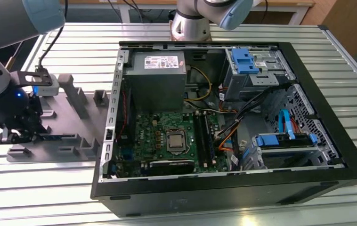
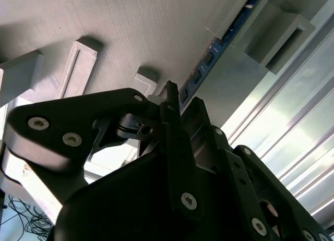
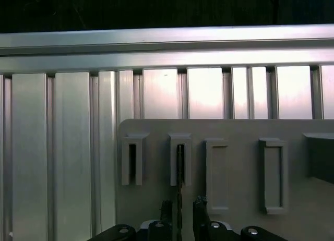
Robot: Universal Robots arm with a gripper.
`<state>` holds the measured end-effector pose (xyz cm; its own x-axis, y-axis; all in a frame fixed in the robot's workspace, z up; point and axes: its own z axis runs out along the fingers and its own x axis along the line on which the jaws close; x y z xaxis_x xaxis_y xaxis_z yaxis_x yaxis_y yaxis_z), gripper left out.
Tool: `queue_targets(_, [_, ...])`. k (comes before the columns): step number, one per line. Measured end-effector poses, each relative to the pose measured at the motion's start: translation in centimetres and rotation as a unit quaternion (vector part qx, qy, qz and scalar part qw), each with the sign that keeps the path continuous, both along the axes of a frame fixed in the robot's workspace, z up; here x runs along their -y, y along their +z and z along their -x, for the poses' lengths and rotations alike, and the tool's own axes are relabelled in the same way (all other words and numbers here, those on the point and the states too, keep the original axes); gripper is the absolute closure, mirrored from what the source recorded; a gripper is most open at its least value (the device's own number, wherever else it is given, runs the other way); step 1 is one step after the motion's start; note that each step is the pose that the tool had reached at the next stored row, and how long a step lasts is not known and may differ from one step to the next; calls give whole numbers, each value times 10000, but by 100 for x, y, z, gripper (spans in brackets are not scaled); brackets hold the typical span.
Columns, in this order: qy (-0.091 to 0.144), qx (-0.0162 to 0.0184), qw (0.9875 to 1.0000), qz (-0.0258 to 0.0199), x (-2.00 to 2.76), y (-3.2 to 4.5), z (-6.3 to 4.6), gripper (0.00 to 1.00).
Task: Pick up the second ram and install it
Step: 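Pick up the second ram and move it above second insertion slot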
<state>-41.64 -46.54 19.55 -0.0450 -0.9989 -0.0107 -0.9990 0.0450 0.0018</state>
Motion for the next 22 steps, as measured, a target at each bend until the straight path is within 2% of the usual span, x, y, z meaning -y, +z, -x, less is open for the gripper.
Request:
queue_targets(14, [1,2,10000,1,11,-48,-1,70])
queue_targets(16, [1,2,10000,1,11,-54,-1,71])
queue_targets(17, [1,2,10000,1,11,-57,-1,78])
queue_targets(22, [1,4,10000,1,11,-72,-2,78])
